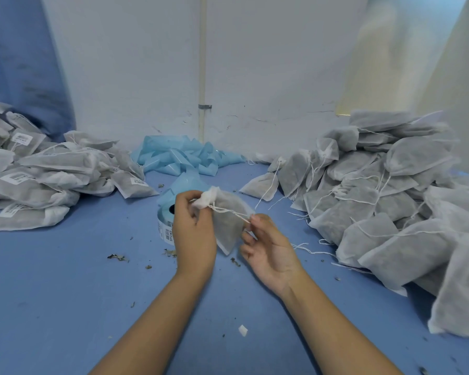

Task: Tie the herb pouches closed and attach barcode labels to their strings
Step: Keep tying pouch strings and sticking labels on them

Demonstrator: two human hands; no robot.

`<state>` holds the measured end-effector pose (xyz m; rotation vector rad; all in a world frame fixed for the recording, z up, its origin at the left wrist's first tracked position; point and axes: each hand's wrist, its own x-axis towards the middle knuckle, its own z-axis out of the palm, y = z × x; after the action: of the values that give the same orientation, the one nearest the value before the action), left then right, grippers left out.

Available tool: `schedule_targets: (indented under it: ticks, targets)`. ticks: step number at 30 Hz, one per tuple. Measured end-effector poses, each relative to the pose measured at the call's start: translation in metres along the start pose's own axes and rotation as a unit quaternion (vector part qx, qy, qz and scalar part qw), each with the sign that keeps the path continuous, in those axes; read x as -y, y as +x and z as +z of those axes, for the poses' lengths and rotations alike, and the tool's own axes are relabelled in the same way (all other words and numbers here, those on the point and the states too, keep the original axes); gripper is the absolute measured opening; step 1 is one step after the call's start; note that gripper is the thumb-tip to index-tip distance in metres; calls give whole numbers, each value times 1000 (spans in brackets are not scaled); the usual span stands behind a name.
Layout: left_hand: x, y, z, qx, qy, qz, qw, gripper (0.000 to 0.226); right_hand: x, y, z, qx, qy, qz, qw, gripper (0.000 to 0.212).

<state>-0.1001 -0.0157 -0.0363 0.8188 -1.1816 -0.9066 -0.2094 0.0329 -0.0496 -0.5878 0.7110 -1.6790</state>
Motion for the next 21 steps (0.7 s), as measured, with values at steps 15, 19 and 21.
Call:
schedule_targets:
  ticks: [15,19,21]
  targets:
    - [-1,15,-3,95,-286,-185,935,32,-11,6,-3,-130,-92,-90,983,12]
    - [9,1,2,140,-198,-169,955,53,-10,7,-2,-135,-34,-89,986,12]
    - [14,-6,6,173,-129,-144,966,55,-11,7,-1,-132,-45,-89,986,12]
